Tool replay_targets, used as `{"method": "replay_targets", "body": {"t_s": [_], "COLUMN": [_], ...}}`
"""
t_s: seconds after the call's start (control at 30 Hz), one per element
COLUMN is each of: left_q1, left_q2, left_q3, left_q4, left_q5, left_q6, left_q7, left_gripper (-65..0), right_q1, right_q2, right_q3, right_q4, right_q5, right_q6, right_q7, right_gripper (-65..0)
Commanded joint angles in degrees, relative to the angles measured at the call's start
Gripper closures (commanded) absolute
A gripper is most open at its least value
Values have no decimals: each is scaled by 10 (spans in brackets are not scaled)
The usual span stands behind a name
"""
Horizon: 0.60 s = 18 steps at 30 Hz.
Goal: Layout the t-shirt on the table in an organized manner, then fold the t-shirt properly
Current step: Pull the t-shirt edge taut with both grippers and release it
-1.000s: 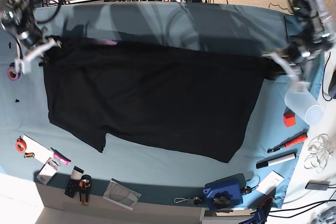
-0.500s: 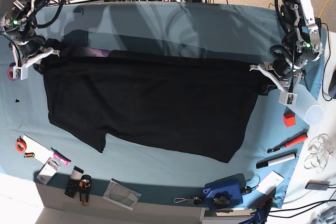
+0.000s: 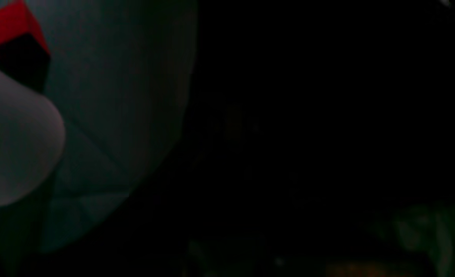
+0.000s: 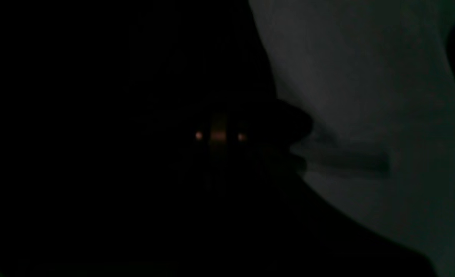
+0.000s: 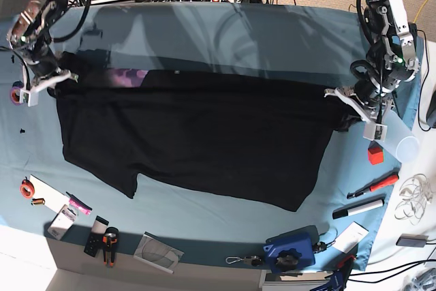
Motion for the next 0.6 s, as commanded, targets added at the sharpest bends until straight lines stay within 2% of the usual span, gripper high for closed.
{"method": "replay_targets", "body": {"t_s": [0.0,0.13,0.2,0.27,0.3,0.37,0.4,0.43,0.47,0.53,0.57], "left_q1": [-9,-9,-11,-17,-20,-24,-25,-25,-25,-26,-27], "left_q2": [-9,-9,-9,-7,-5,-3,-3,-3,-3,-3,-3], "left_q3": [7,67,92,108,112,115,115,115,115,115,115], "left_q4": [8,8,8,8,8,8,8,8,8,8,8], "left_q5": [12,61,90,122,133,142,141,141,141,142,146], "left_q6": [4,14,52,104,117,115,104,91,82,82,90], "left_q7": [-18,-63,-89,-89,-89,-88,-84,-85,-85,-86,-87], "left_gripper": [0,0,0,0,0,0,0,-70,-157,-295,-333], "right_q1": [8,9,9,9,9,9,9,9,9,9,9], "right_q2": [14,14,14,14,14,14,14,14,14,14,14], "right_q3": [4,4,5,5,5,5,5,5,4,5,5], "right_q4": [6,6,6,6,6,6,6,6,6,6,6], "right_q5": [-8,-8,-8,-9,-10,-10,-10,-10,-10,-10,-10], "right_q6": [-10,-9,-9,-9,-9,-9,-8,-5,-1,3,3], "right_q7": [12,12,8,6,5,-1,-5,-10,-15,-19,-17], "right_gripper": [0,0,0,0,0,0,0,0,-39,-166,-209]}}
